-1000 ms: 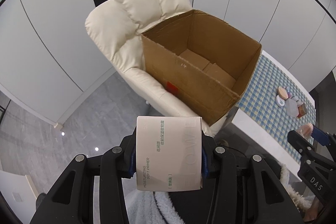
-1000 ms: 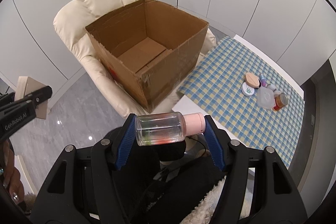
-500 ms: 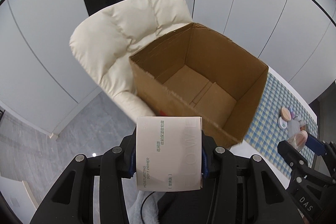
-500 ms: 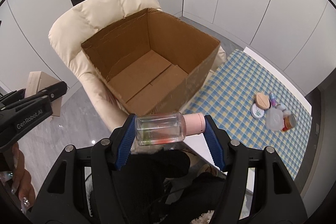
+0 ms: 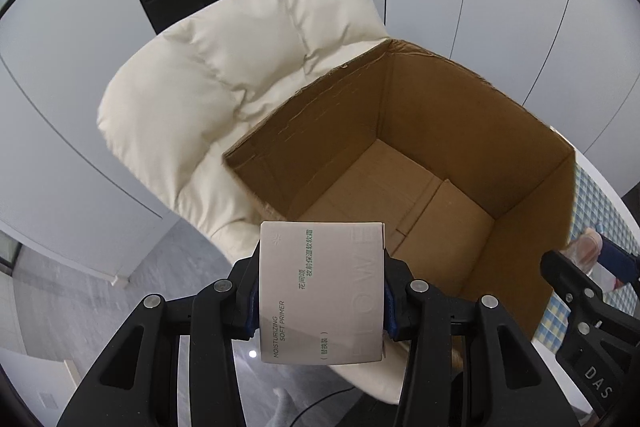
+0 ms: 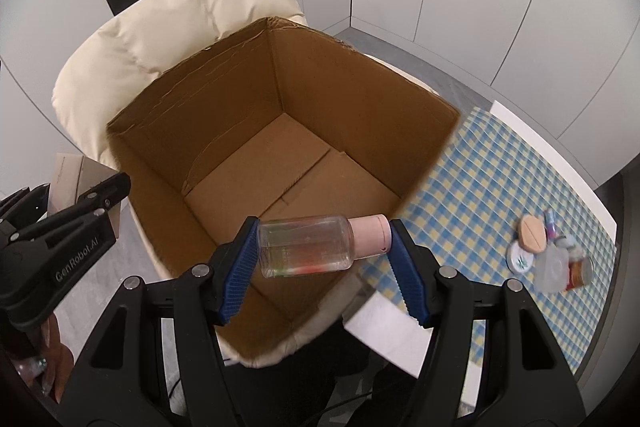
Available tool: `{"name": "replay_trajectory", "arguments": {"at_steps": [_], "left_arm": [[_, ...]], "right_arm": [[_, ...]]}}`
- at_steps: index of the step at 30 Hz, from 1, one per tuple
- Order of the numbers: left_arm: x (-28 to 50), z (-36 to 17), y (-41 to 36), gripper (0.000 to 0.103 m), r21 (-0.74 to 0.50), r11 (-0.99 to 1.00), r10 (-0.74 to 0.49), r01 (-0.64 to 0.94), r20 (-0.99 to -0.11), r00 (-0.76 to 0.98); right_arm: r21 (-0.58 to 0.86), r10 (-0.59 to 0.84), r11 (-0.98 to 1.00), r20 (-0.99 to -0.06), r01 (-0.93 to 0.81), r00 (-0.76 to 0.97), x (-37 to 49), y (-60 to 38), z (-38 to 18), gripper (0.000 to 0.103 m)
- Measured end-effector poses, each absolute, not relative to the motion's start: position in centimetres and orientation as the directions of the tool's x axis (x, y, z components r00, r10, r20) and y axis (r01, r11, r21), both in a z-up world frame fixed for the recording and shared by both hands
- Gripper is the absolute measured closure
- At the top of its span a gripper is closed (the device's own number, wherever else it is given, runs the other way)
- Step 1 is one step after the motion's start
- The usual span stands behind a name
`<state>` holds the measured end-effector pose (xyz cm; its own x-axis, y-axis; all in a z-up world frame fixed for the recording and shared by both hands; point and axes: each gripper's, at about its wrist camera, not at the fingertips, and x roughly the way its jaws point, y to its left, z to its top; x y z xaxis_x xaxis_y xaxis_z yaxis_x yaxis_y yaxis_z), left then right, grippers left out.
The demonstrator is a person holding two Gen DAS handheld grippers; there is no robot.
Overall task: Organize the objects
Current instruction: 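Open the left tool over the cardboard box while the right tool releases the bottle inside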
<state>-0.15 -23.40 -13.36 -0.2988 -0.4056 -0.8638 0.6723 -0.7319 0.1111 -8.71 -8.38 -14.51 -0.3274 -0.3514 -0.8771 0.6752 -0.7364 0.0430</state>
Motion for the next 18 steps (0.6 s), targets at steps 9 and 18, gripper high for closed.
{"name": "replay_trajectory", "arguments": {"at_steps": [9, 18], "left_arm": [[-2.9, -15.6, -25.4, 0.057, 0.098, -0.736, -0.381, 0.670, -0.877, -0.291], [-3.5, -15.9, -25.3, 0.057, 0.093, -0.755, -0.378, 0.649, -0.871, -0.315]], "right_arm": [[0.041, -0.348, -0.719, -0.885, 0.694, -0.308, -10.4, -11.5, -17.3, 0.037], [0.032, -0.340, -0.711, -0.890, 0.702, -0.304, -10.0, -12.1, -18.9, 0.037]]}}
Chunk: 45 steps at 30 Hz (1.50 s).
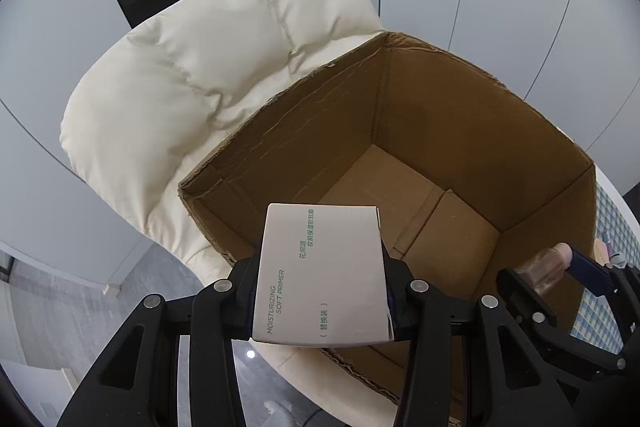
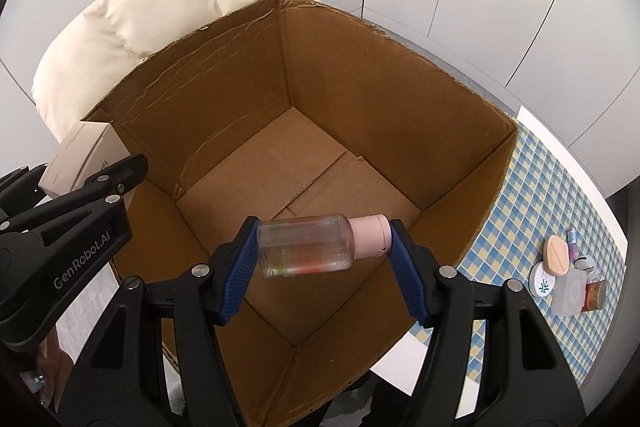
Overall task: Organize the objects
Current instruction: 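Open the left tool over the cardboard box while the right tool releases the bottle inside, then withdraw both tools from the cardboard box back toward the table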
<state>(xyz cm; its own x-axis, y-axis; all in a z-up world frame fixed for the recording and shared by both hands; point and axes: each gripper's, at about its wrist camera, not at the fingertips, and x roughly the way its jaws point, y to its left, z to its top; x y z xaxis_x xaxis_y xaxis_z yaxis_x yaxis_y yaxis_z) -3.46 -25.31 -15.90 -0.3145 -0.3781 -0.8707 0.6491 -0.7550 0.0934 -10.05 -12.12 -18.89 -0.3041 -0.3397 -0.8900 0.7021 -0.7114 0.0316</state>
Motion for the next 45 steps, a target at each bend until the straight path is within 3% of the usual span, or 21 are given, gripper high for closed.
{"name": "replay_trajectory", "arguments": {"at_steps": [1, 3, 4, 5, 7, 30, 45], "left_arm": [[-3.5, -15.8, -25.3, 0.056, 0.083, -0.762, -0.372, 0.642, -0.868, -0.328], [-3.5, -15.6, -25.1, 0.031, 0.085, -0.768, -0.375, 0.634, -0.863, -0.339], [-3.4, -15.4, -25.1, 0.013, 0.089, -0.765, -0.386, 0.638, -0.857, -0.343], [-3.1, -15.0, -25.1, 0.003, 0.101, -0.754, -0.410, 0.649, -0.845, -0.345], [-2.5, -14.0, -25.0, 0.003, 0.106, -0.746, -0.445, 0.657, -0.814, -0.373], [-0.3, -11.1, -24.3, 0.003, 0.086, -0.749, -0.462, 0.657, -0.779, -0.424], [5.1, -7.5, -22.4, 0.003, 0.046, -0.731, -0.459, 0.681, -0.772, -0.440]], "right_arm": [[0.034, -0.345, -0.709, -0.888, 0.704, -0.305, -10.0, -12.1, -18.8, 0.037], [0.047, -0.377, -0.702, -0.871, 0.710, -0.315, -9.8, -12.0, -18.4, 0.034], [0.048, -0.386, -0.699, -0.865, 0.714, -0.319, -9.6, -11.9, -18.1, 0.022], [0.038, -0.390, -0.696, -0.858, 0.717, -0.334, -9.4, -11.8, -17.8, 0.011], [0.015, -0.406, -0.695, -0.834, 0.719, -0.374, -9.0, -11.6, -17.1, 0.001], [0.032, -0.426, -0.723, -0.807, 0.690, -0.409, -8.1, -9.9, -14.2, 0.001], [0.019, -0.431, -0.730, -0.788, 0.683, -0.439, -4.5, -6.6, -10.3, 0.001]]}}
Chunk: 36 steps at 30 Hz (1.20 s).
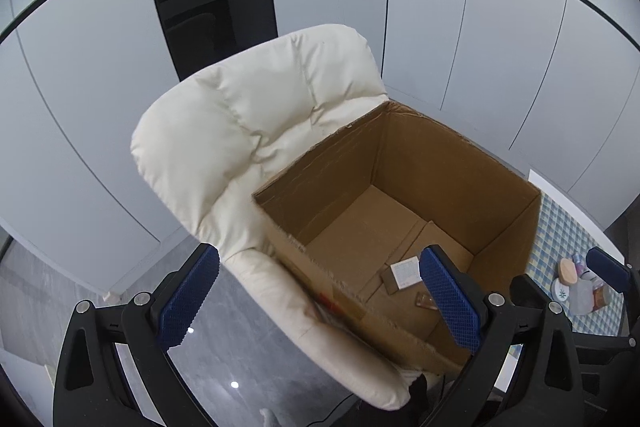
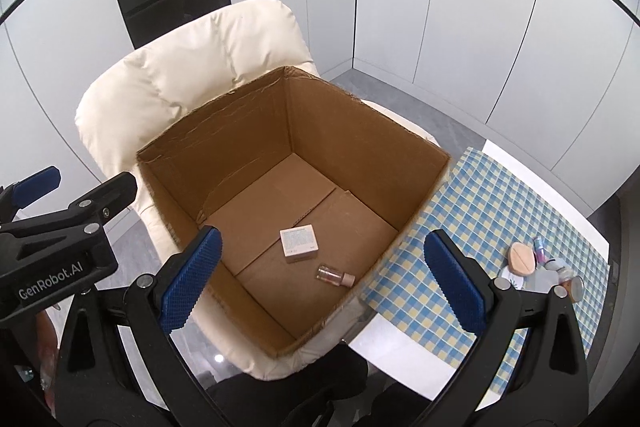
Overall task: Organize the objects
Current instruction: 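Withdraw both tools from the cardboard box back toward the table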
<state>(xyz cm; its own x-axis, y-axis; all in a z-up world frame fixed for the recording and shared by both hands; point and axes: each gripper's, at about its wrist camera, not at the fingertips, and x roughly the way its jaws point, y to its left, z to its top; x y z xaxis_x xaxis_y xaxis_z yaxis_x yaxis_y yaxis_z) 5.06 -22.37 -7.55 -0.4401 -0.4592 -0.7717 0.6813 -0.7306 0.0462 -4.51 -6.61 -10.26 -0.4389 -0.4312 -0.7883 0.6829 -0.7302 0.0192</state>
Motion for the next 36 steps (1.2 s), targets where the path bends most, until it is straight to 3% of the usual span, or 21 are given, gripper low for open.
{"name": "replay_trajectory", "arguments": {"at_steps": [14, 36], "left_arm": [[12.7, -3.8, -19.3, 0.003, 0.033, -0.714, -0.479, 0.699, -0.751, -0.454], [21.3, -2.3, -12.6, 0.003, 0.080, -0.732, -0.495, 0.676, -0.744, -0.449]], "right_arm": [[0.026, -0.445, -0.722, -0.783, 0.691, -0.435, 1.2, -2.3, -6.9, 0.001], [-0.019, -0.434, -0.701, -0.782, 0.713, -0.447, 11.3, 4.2, -4.9, 0.001]]}}
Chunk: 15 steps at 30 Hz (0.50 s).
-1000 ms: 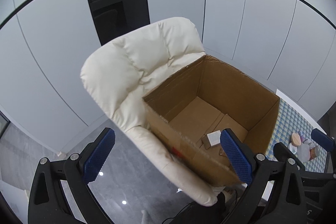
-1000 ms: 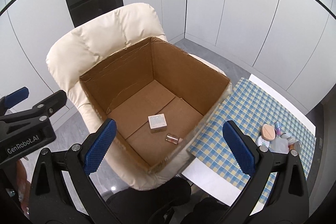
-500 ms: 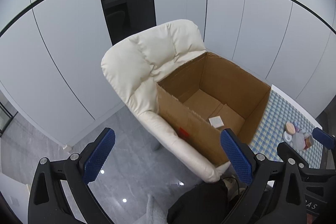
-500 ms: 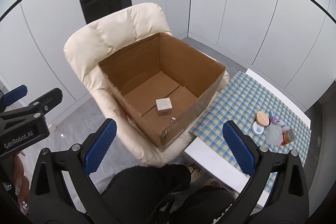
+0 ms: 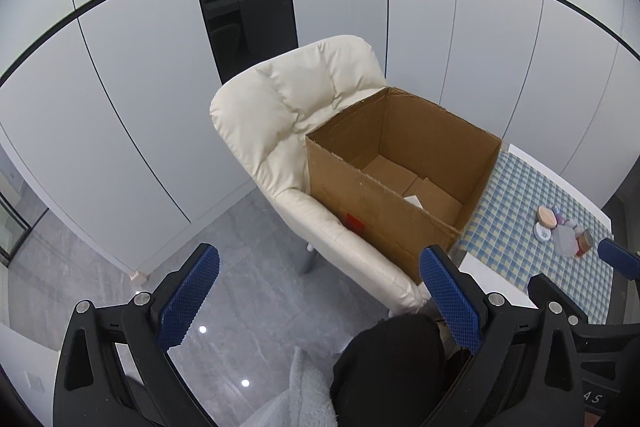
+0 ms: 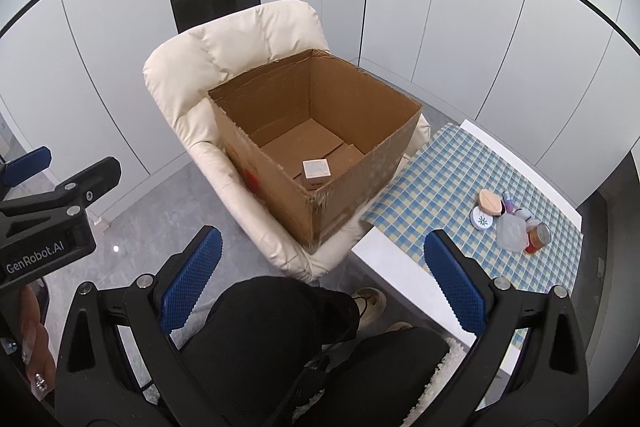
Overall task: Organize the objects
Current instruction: 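Withdraw both tools from the cardboard box back toward the table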
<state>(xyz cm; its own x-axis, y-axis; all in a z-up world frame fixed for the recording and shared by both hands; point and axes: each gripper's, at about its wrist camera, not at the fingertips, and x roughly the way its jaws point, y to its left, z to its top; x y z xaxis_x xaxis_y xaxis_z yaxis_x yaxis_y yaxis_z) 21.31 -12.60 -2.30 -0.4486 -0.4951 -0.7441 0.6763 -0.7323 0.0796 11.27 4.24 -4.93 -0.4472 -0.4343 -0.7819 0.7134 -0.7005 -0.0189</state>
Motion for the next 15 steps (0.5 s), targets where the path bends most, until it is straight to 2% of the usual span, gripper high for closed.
{"name": "replay_trajectory", "arguments": {"at_steps": [15], "left_arm": [[25.2, -1.5, -8.1, 0.003, 0.107, -0.770, -0.491, 0.630, -0.728, -0.477]], "right_arm": [[-0.044, -0.440, -0.714, -0.748, 0.699, -0.496, 16.3, 9.3, -3.1, 0.001]]}}
